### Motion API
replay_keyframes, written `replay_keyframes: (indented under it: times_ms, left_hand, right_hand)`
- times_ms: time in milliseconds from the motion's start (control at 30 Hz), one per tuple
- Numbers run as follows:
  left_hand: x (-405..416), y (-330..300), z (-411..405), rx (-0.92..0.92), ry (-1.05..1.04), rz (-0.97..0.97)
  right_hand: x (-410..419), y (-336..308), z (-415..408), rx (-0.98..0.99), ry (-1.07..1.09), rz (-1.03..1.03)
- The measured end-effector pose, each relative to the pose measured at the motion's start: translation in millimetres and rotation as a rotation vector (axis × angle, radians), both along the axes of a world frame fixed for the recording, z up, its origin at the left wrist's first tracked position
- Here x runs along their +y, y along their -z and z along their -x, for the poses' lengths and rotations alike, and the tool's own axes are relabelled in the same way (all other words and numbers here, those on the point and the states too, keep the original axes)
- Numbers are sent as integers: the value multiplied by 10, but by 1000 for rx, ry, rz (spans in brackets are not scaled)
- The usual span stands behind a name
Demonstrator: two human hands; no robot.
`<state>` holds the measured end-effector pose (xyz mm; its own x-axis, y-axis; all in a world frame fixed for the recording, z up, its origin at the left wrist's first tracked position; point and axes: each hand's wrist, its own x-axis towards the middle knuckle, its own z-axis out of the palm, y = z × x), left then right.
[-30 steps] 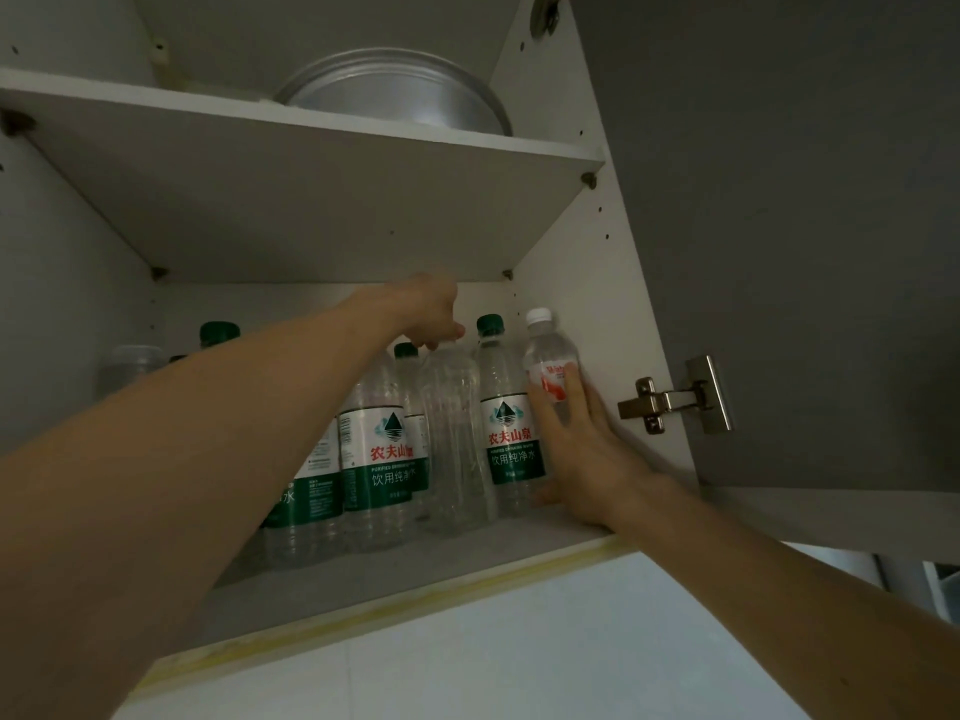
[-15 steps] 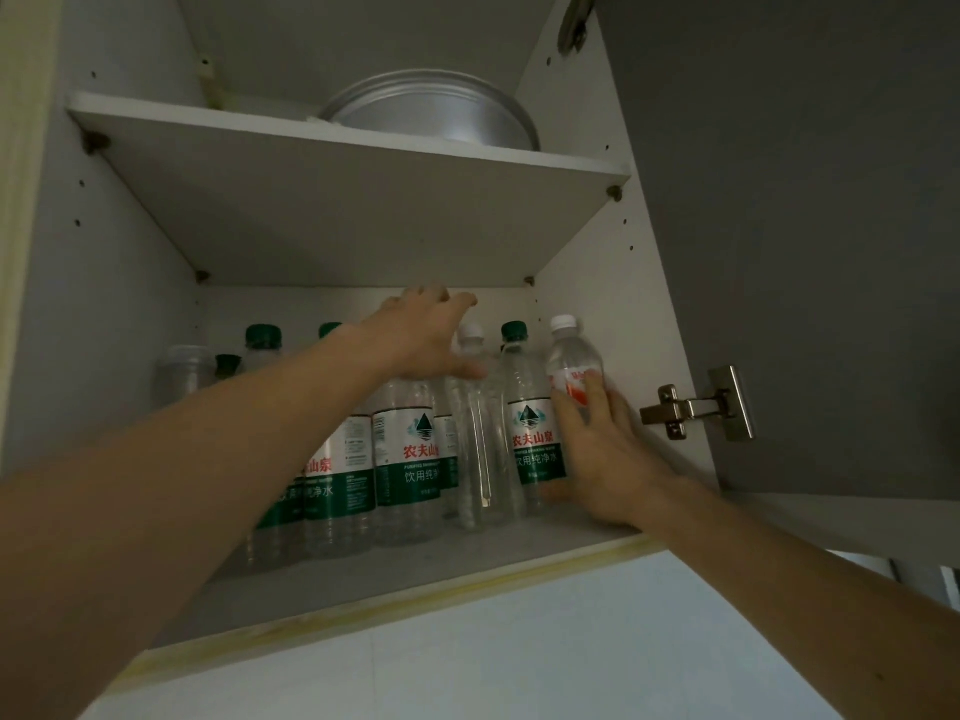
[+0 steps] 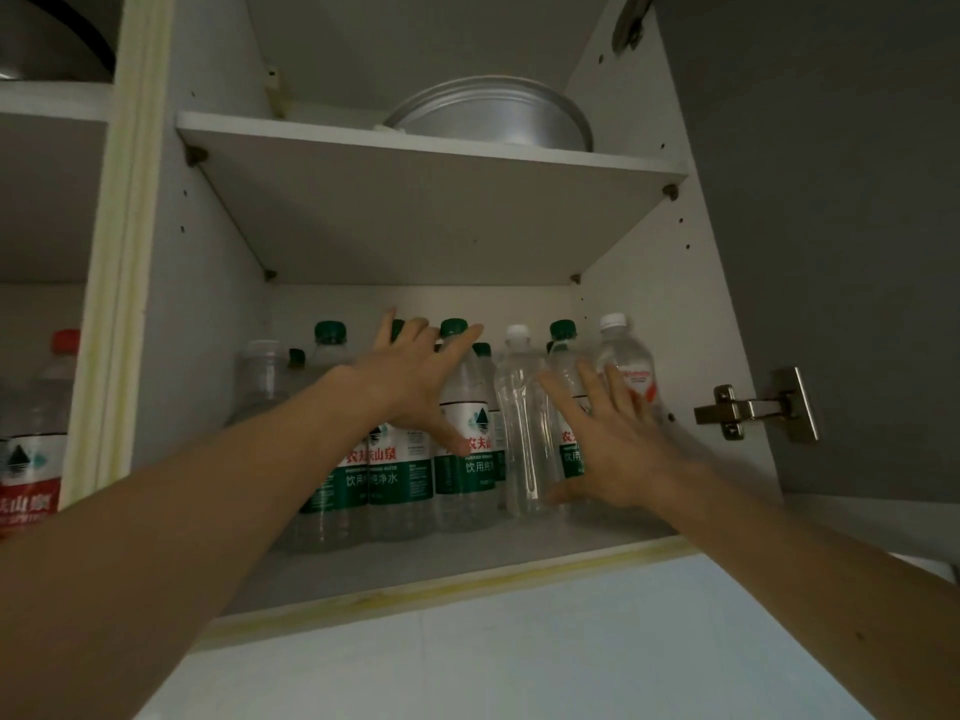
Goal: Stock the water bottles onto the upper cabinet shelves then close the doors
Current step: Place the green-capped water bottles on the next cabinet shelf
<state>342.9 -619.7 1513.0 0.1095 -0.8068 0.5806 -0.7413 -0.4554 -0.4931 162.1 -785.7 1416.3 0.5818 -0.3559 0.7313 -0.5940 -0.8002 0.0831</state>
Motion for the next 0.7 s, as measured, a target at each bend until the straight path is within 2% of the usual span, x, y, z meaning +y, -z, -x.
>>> replay_keyframes:
  times_ms: [700]
  left_hand:
    - [51, 200, 247, -81, -114, 64]
  right_hand:
    - [166, 75, -62, 57, -20, 41]
